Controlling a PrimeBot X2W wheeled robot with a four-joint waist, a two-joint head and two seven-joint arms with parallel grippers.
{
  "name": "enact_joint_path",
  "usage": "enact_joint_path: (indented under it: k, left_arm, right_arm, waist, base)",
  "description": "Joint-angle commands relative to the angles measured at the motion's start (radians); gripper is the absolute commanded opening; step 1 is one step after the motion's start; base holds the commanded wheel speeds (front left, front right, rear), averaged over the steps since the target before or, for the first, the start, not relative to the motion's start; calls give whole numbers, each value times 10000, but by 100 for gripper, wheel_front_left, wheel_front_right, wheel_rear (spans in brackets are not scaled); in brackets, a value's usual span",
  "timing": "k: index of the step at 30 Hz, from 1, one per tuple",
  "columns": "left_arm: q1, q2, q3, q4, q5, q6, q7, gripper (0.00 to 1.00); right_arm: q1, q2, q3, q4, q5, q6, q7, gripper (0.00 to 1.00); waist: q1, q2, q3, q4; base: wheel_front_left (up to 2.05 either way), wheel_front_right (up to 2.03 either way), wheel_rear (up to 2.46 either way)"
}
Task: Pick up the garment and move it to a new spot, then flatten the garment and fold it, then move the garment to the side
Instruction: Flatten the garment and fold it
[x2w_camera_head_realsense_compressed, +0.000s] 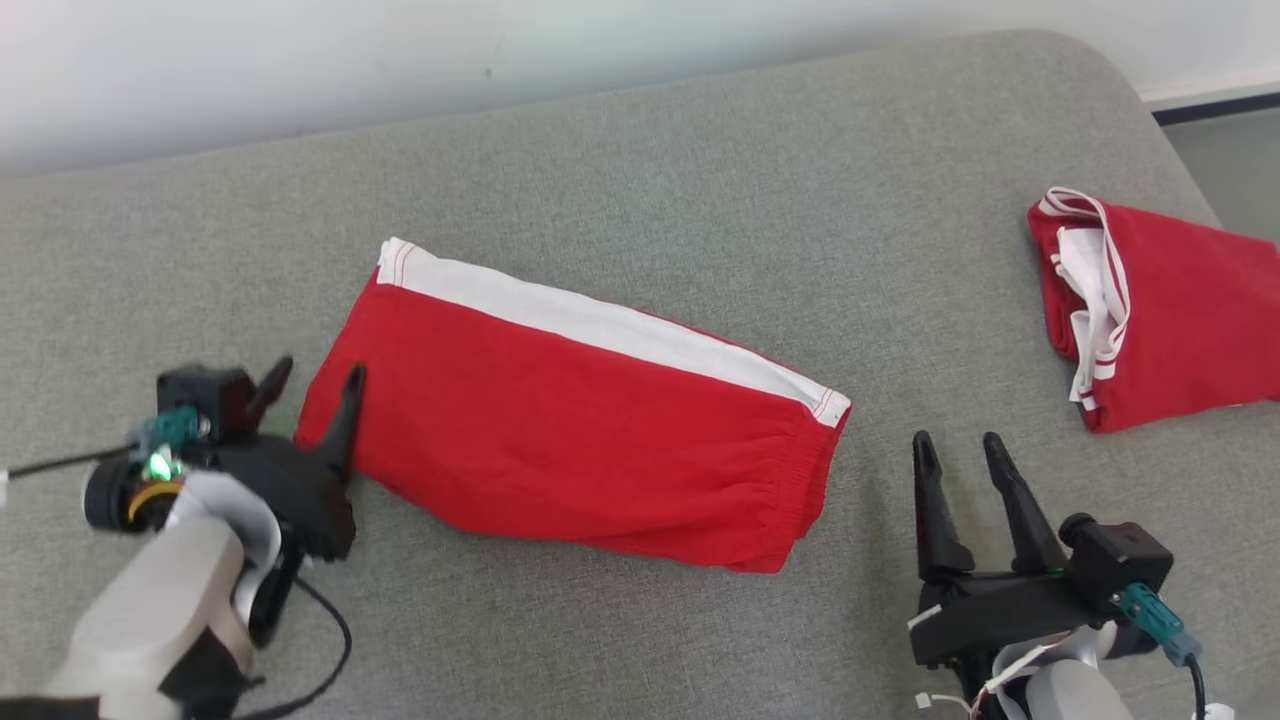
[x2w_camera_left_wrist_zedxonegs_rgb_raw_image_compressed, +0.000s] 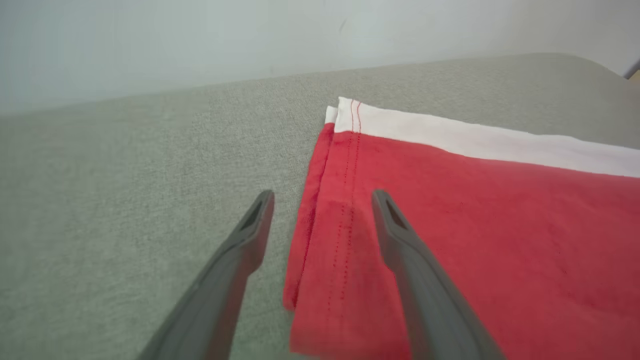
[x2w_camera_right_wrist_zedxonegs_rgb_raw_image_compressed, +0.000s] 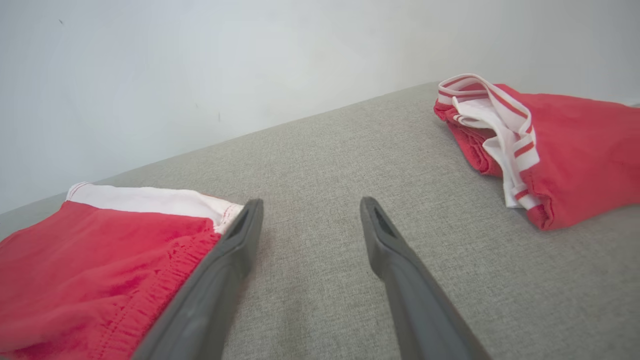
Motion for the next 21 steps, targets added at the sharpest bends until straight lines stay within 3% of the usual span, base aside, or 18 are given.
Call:
enact_joint_path:
  k: [1, 9, 20, 21]
  left_arm:
    - [272, -12, 20, -67, -273, -9, -23, 100]
    - [736, -55, -52, 87, -942, -3, -61, 100]
    - [285, -337, -174, 1200, -432, 35, -56, 100]
    - [275, -387, -235, 1298, -411, 28, -18, 62]
  right_arm:
    - [191, 17, -84, -42, -76, -28, 3, 100]
    - [262, 14, -296, -157, -192, -30, 3, 100]
    - [194, 16, -291, -220, -253, -28, 3, 100]
    - [184, 16, -282, -202, -247, -28, 3, 100]
  waist:
    - [2, 0, -85, -17]
    - [2, 0, -9, -174]
    - [2, 0, 90, -372]
    - [2, 0, 91, -379]
  base:
    - [0, 0, 0]
    - [0, 0, 0]
    - [0, 0, 0]
    - [0, 0, 0]
